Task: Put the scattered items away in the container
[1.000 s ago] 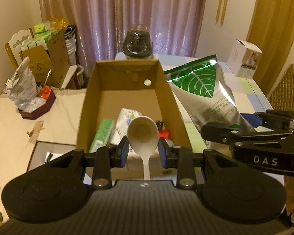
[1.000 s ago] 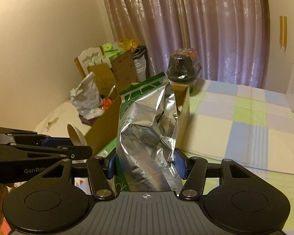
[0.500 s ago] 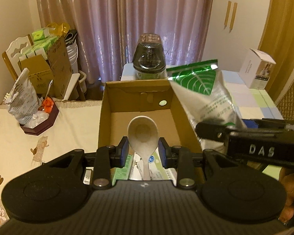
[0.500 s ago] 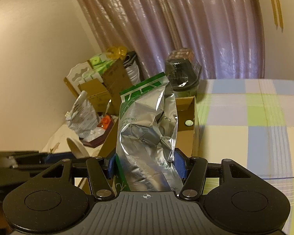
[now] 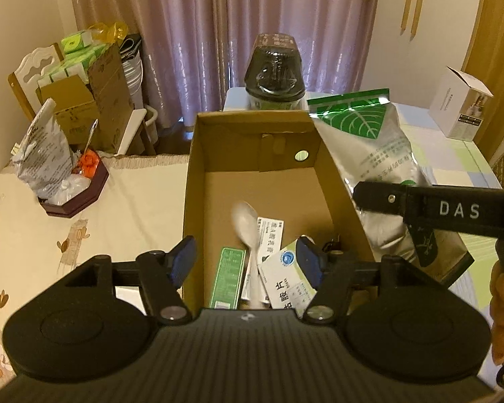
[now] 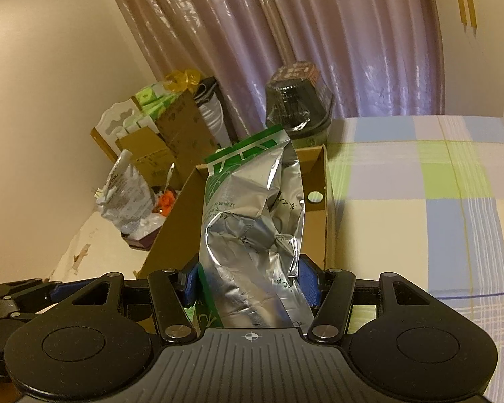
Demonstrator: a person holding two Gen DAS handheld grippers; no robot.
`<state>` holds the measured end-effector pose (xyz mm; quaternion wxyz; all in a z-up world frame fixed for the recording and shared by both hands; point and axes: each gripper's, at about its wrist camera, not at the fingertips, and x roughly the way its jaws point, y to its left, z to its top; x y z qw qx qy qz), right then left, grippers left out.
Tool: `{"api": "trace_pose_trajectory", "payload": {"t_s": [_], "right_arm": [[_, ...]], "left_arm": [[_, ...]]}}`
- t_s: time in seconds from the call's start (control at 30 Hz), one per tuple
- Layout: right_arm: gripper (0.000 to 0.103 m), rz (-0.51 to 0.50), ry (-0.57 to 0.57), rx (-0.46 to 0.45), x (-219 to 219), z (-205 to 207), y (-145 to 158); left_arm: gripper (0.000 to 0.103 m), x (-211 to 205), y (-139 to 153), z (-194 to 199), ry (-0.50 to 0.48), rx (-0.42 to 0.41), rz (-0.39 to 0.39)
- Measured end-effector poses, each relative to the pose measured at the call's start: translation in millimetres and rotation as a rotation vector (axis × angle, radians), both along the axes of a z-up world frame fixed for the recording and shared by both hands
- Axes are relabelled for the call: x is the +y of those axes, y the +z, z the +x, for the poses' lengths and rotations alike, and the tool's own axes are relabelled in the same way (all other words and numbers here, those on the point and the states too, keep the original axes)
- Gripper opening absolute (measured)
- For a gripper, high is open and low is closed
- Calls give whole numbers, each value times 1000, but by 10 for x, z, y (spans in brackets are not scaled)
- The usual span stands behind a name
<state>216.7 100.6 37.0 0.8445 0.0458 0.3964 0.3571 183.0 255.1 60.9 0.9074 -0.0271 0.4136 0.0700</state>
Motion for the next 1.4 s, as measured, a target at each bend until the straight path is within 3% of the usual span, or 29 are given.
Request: {"api": "trace_pose_trajectory", "payload": {"t_s": [0.3, 0.4, 0.57, 1.1, 1.4], "right_arm": [[61, -4, -4, -10, 86, -3, -11], [101, 15, 5, -53, 125, 12, -31], [101, 16, 30, -92, 90, 36, 7], [101, -9, 1, -49, -304, -205, -10], [101, -63, 2, -35, -454, -535, 62]], "left_arm": [[60, 104, 41, -86, 31, -16, -14], [60, 115, 58, -118, 47, -22, -13], [60, 137, 72, -175, 67, -26, -11], [62, -74, -9, -325, 37, 18, -15], [82, -191, 86, -558, 41, 30, 11]]}}
